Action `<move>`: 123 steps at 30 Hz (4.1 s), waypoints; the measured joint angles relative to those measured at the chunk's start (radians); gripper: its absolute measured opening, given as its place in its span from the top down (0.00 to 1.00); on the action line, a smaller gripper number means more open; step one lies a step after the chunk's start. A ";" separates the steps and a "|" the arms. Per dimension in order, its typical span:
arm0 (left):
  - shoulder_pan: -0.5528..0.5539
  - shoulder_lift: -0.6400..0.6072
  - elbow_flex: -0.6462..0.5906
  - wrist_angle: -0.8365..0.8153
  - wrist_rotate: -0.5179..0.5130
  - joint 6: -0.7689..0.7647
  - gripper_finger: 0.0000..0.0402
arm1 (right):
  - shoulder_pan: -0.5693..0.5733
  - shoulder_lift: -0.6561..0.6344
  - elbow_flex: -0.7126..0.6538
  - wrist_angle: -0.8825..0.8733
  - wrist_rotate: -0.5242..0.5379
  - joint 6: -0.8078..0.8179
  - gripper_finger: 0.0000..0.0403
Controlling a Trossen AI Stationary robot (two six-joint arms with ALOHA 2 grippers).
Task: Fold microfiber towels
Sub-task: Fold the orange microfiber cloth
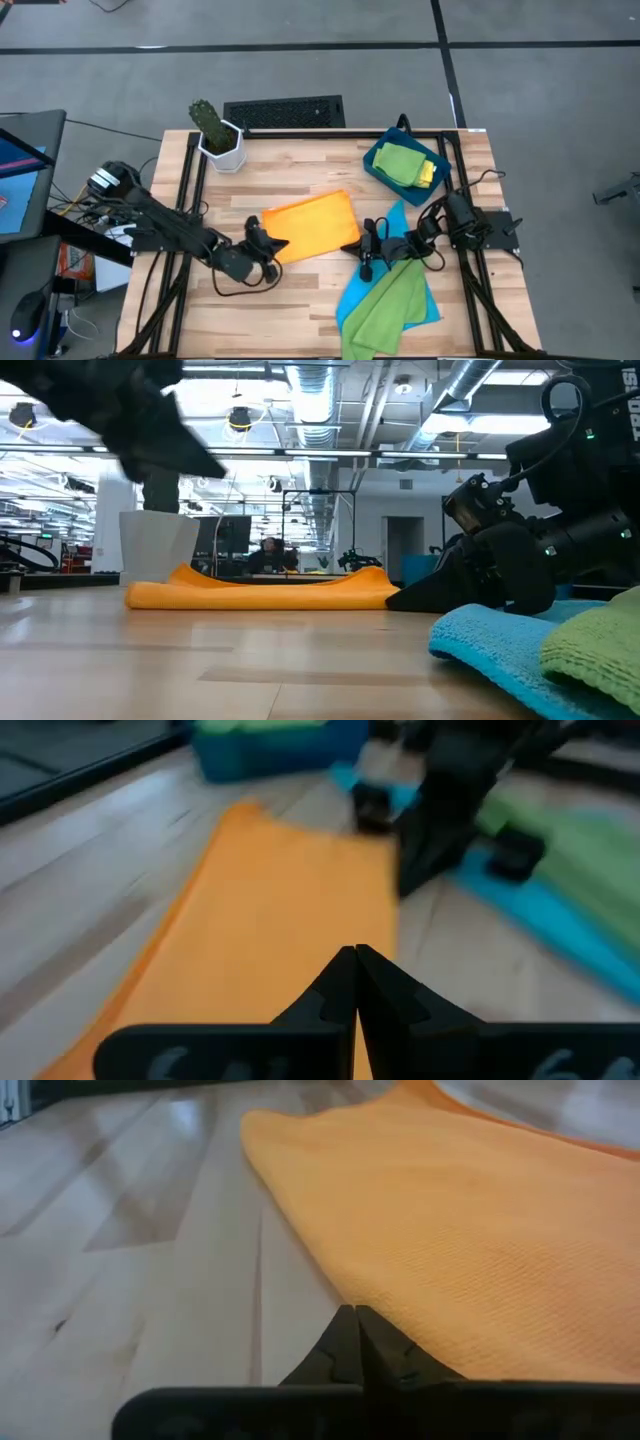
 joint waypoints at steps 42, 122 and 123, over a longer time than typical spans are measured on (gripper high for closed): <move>-0.085 0.104 0.023 0.084 -0.445 -0.020 1.00 | -0.046 0.015 -0.076 0.121 0.004 0.000 0.98; 0.299 0.459 -0.191 0.359 -0.106 -0.168 1.00 | -0.238 -0.614 -0.090 -0.292 0.160 -0.228 0.97; 0.309 0.446 -0.191 0.356 -0.086 -0.145 1.00 | -0.217 -0.629 -0.109 -0.289 0.144 -0.222 0.97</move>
